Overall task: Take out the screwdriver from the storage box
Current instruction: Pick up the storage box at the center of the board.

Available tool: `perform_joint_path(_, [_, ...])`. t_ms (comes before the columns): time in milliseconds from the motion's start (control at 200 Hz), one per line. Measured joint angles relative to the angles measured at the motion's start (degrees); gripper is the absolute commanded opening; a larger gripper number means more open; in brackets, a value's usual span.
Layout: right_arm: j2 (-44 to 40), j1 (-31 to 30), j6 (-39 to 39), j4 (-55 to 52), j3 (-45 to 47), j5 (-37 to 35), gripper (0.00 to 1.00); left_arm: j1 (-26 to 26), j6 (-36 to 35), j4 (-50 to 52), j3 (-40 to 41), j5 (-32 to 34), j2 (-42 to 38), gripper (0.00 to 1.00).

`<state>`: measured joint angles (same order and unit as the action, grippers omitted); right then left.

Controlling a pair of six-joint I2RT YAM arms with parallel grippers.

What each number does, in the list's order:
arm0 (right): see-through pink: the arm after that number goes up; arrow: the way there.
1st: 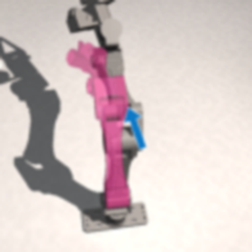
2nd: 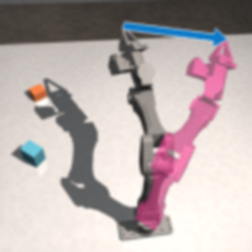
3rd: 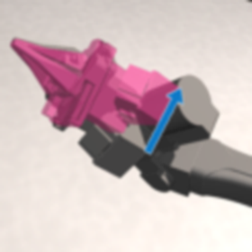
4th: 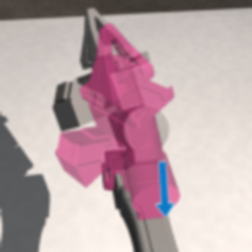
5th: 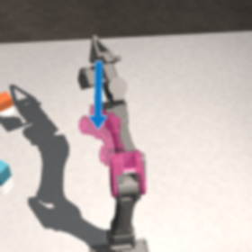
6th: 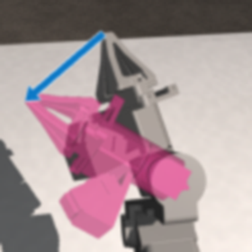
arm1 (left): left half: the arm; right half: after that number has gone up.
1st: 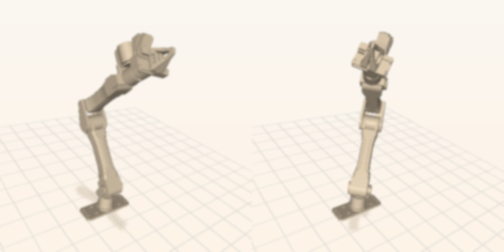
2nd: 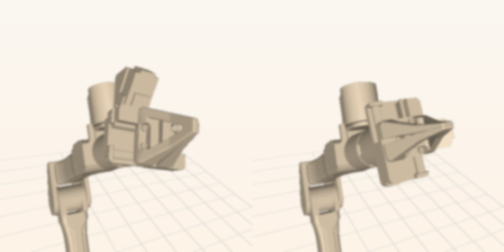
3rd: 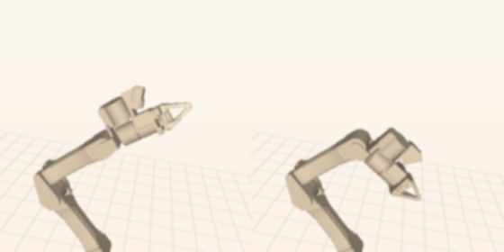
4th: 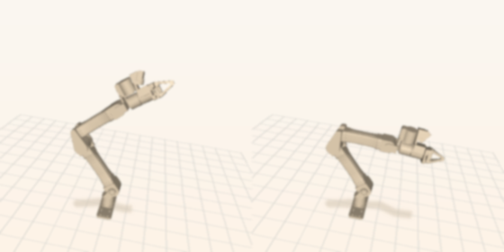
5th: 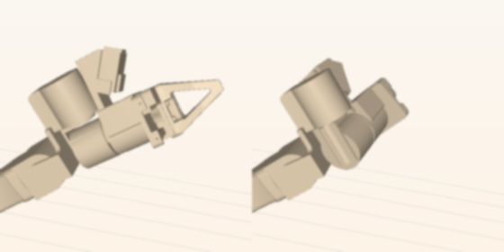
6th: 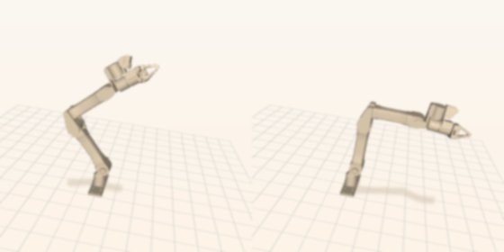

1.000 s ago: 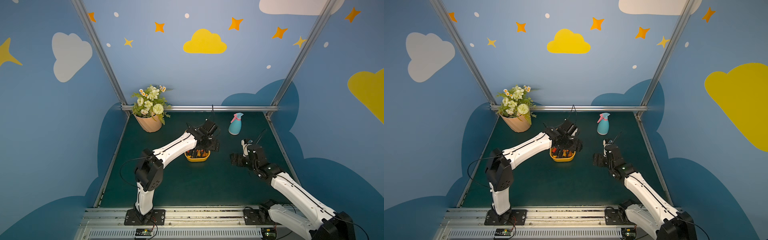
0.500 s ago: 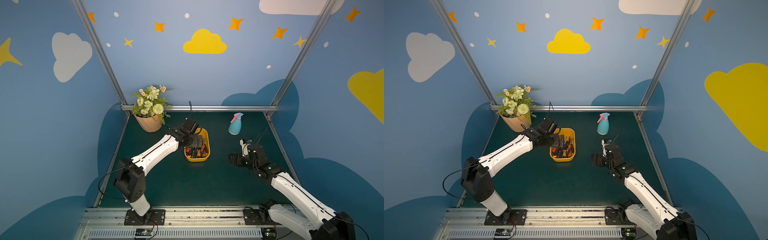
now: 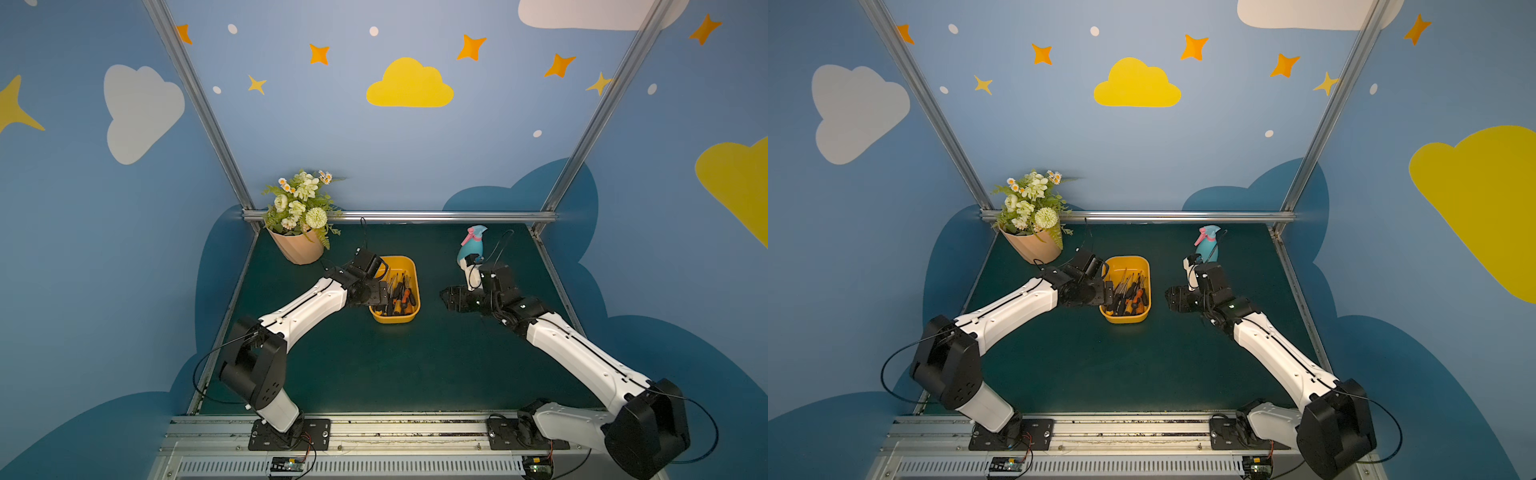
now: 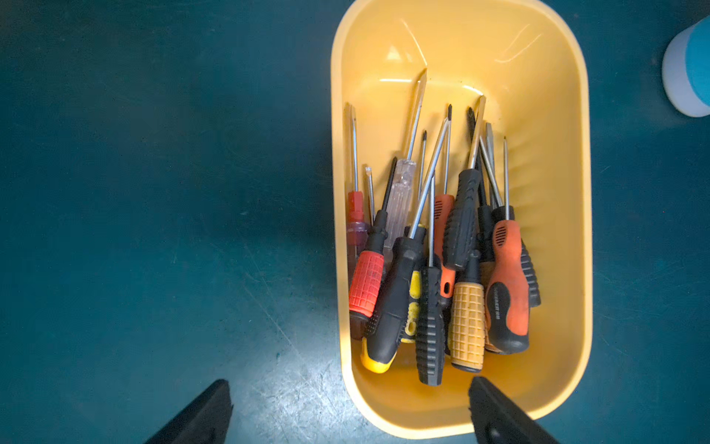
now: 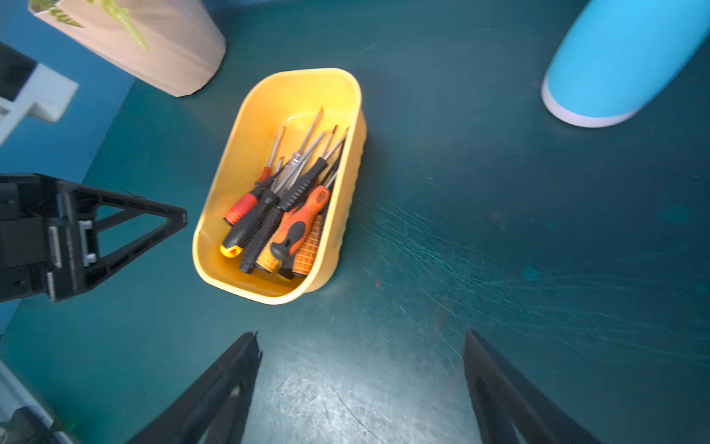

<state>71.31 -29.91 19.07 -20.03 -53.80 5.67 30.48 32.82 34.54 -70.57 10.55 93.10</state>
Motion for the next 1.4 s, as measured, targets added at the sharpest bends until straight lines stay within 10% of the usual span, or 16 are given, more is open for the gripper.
perform_joint_path(446, [21.8, -8.7, 4.4, -8.8, -20.1, 3.8, 0.77, -4.1, 1.6, -4.1, 0.5, -4.5, 8.0, 0.60])
perform_joint_path(656, [28.7, -10.8, 5.8, -11.6, -27.7, 2.1, 0.76, -5.6, 2.3, -5.5, 0.4, -8.2, 10.0, 0.32])
perform_joint_path(1397, [49.1, -11.2, 10.5, -27.7, -46.4, -2.9, 0.63, -6.7, 4.5, -8.5, -1.8, -14.0, 13.4, 0.02])
